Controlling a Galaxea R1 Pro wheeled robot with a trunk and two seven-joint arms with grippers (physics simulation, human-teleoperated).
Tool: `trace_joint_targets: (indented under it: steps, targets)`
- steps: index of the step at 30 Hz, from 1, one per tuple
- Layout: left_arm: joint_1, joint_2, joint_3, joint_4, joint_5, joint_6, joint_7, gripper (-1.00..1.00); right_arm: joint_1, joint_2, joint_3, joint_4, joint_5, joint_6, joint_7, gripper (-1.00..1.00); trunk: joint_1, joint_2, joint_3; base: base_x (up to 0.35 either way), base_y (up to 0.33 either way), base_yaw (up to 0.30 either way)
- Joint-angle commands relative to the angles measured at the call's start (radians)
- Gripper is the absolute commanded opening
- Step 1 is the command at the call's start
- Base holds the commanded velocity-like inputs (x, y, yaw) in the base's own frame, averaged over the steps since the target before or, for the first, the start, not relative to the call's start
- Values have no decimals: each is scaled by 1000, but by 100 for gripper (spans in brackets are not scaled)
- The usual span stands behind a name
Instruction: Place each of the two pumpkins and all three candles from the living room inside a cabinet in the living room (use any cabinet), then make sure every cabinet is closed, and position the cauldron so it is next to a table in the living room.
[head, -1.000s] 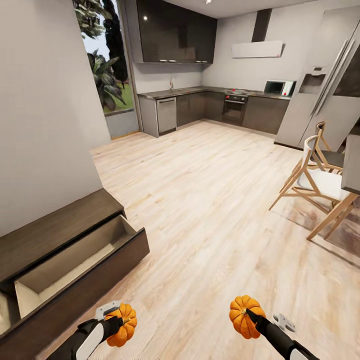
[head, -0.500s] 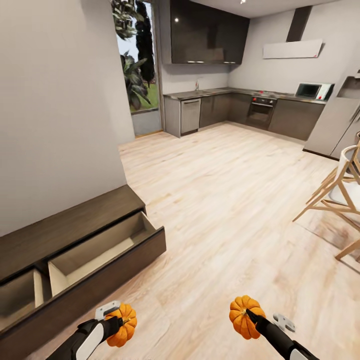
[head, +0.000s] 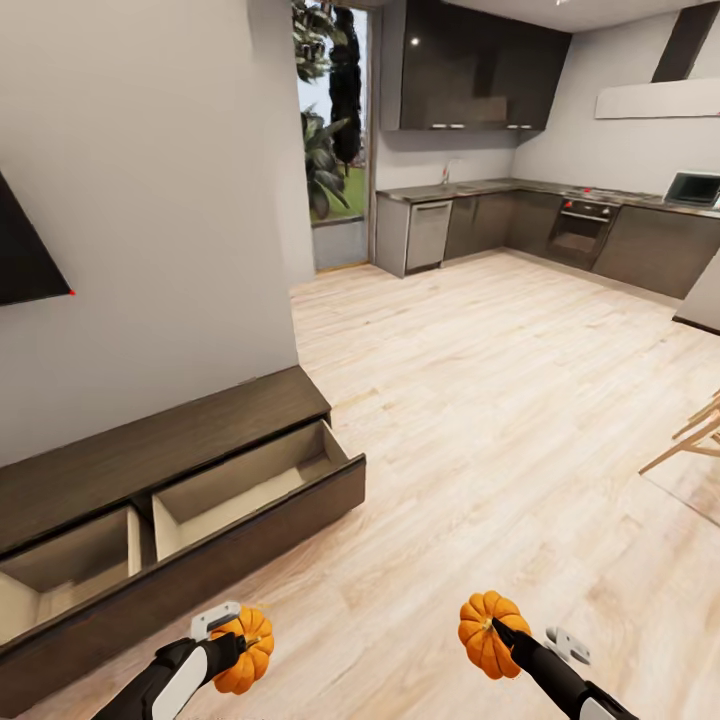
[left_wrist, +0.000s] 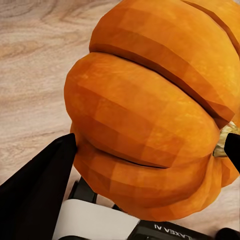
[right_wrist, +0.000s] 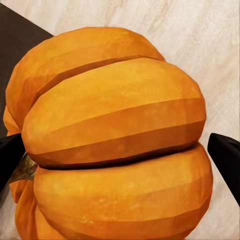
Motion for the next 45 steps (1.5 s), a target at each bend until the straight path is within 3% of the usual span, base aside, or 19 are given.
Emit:
trace_joint_targets:
  steps: [1,34,45]
  targets:
    - [-1,1,-8,-2,10,2,10,-100,-1,0,2,1,-6,-5,1,-100,-4,7,2,0,0,292]
    - [-1,1,-9,-2,8,2,10,-100,-1,-1,2,1,-6,-4,3,-100,-130,238,106,0,0,291]
    - [-1,0,-10,-2,8,2,9,-100,-1,-2,1,1,-4,-4,4,-100,-173,315,140,0,0,44]
